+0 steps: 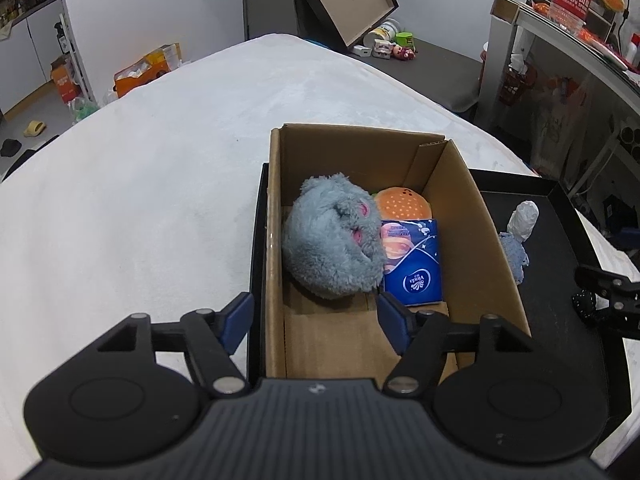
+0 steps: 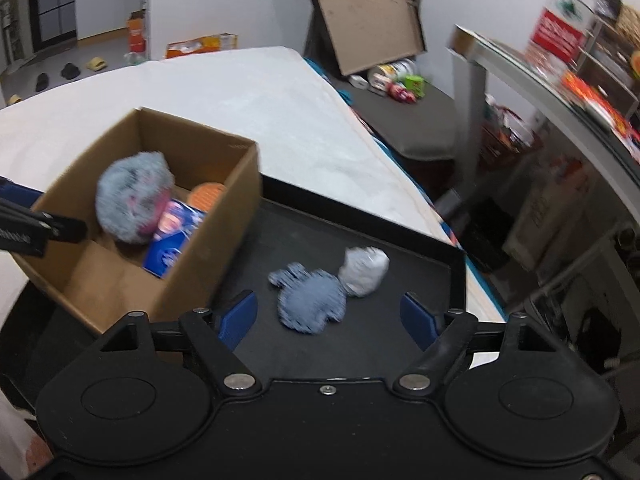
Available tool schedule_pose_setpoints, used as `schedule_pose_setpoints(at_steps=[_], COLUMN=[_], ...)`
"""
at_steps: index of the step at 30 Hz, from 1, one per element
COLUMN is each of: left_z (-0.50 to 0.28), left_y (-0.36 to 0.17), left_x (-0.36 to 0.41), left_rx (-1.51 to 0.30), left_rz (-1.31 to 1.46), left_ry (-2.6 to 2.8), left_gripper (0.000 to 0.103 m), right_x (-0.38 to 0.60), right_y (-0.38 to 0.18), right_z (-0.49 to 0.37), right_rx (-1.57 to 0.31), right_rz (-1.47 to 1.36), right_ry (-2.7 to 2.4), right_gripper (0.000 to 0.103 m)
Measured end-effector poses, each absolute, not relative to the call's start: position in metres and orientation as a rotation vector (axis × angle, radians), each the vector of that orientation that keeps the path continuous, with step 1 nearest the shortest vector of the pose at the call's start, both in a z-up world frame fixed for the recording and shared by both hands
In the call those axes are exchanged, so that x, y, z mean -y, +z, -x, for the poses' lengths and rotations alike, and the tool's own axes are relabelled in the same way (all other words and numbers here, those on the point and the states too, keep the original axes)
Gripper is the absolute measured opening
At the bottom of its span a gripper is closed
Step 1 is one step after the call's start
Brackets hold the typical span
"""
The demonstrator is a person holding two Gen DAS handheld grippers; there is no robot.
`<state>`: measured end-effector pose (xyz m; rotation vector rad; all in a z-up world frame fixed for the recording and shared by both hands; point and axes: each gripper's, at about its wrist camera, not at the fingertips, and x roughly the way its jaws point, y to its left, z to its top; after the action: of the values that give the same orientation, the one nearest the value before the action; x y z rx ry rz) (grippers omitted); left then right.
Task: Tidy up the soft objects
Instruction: 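Grasp the black lace item with the right gripper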
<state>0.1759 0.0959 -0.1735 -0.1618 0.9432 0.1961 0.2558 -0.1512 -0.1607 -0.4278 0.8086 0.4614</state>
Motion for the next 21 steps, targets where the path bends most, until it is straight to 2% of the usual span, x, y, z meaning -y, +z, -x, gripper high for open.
schedule_pose_setpoints(at_steps=[10, 21], left_z=[-0.181, -0.189], left_y=[-0.173, -0.177], left_x=[-0.088, -0.071], left_rx=[-0.957, -0.99], left_rz=[0.134, 0.074], left_ry=[0.215, 0.238], left_gripper=[0.069, 0.079], right_x=[0.196, 0.233], right_y=[-0.182, -0.212], right_z=[-0.26, -0.275], right_rx=[-0.864, -0.941], right_rz=[0.403, 0.369], right_ry=[0.369, 0.272], right_gripper=[0.078, 0.078])
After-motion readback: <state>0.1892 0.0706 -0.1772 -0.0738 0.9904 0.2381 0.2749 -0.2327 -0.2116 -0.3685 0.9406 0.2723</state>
